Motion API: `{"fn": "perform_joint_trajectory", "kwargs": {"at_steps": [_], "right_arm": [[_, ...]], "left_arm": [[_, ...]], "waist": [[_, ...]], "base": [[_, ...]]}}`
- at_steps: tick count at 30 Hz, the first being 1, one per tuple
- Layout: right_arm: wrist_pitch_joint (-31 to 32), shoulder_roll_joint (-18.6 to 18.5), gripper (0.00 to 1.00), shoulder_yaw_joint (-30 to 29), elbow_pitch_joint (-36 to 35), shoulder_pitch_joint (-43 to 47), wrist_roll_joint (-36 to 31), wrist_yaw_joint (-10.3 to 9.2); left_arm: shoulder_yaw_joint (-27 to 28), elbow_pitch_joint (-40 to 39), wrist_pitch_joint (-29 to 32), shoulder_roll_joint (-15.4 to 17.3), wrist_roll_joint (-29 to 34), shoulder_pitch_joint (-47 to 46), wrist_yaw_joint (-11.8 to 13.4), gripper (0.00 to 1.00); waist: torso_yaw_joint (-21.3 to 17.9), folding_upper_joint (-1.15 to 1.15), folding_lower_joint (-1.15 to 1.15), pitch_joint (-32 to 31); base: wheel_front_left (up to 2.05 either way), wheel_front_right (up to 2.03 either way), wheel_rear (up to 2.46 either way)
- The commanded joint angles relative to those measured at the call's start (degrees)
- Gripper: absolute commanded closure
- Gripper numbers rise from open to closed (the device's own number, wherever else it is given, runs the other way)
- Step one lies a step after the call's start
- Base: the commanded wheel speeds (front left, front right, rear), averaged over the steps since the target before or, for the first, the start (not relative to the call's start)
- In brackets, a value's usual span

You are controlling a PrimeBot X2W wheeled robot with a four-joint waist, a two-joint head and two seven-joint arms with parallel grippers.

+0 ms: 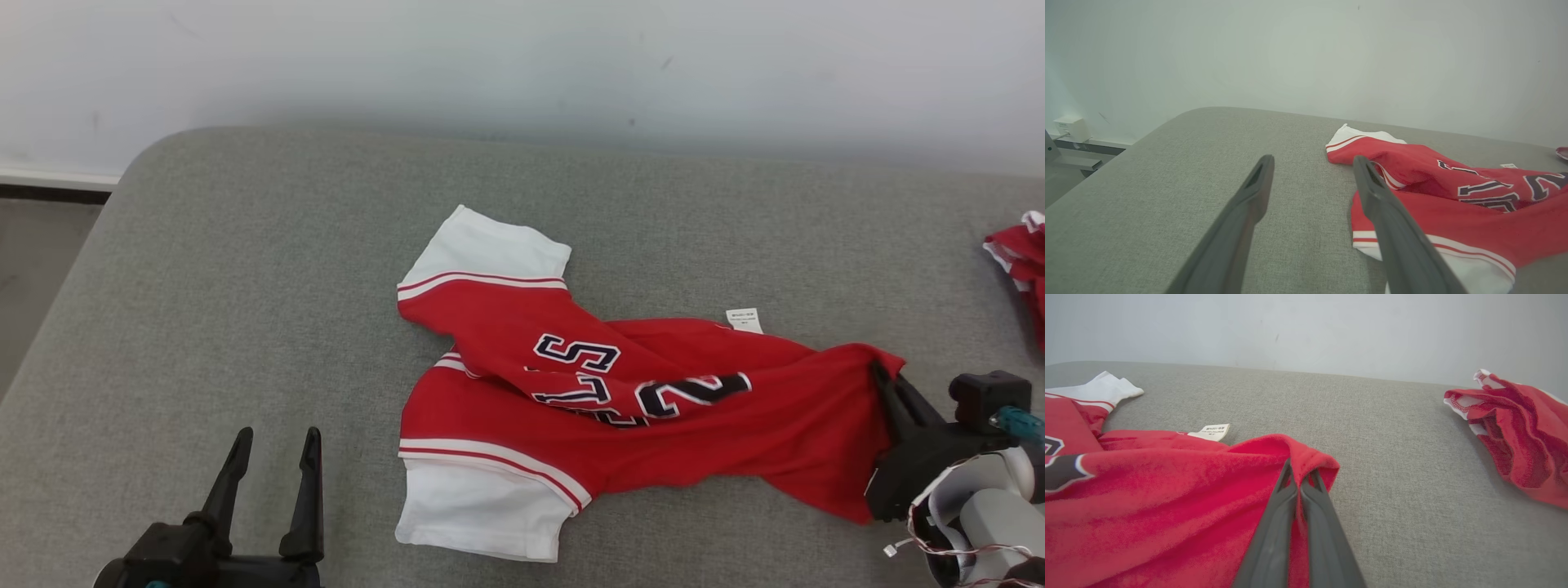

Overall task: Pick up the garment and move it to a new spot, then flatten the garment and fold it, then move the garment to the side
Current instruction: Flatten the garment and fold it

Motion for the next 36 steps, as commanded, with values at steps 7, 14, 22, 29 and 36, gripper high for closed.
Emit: {"fn": "perform_joint_trajectory", "kwargs": {"at_steps": [7,14,22,29,36], "right_arm": [[-1.9,1.1,0.00,2.8,5.0,-1.4,1.7,-0.13],[-2.2,0.1,0.00,-3.0,-6.2,5.9,1.6,-0.13],[-2.2,3.7,0.00,-14.2,-23.8,18.7,-1.5,-0.13],[-2.2,8.0,0.00,-19.5,-34.1,26.2,-5.9,-0.13],[-2.2,11.3,0.00,-20.0,-41.1,31.3,-11.4,-0.13]], "left_arm": [[0.4,0.7,0.0,0.0,-0.2,-0.2,0.1,0.00],[1.9,0.6,0.0,0.2,0.1,2.0,0.1,0.00],[4.1,0.1,0.0,0.6,0.0,4.1,0.1,0.00],[4.9,0.0,0.0,1.2,-0.2,4.6,0.1,0.00],[5.5,-0.1,0.0,1.3,0.4,5.2,0.1,0.00]], "waist": [[-1.0,0.00,-0.01,-0.6],[-4.5,0.00,-0.01,-4.2],[-7.7,0.00,-0.01,-6.0],[-8.7,0.00,-0.01,-6.7],[-8.8,0.00,-0.01,-7.8]], "base": [[0.00,0.00,0.00],[0.00,0.00,0.00],[0.00,0.00,0.00],[0.00,0.00,0.00],[0.00,0.00,0.00]]}}
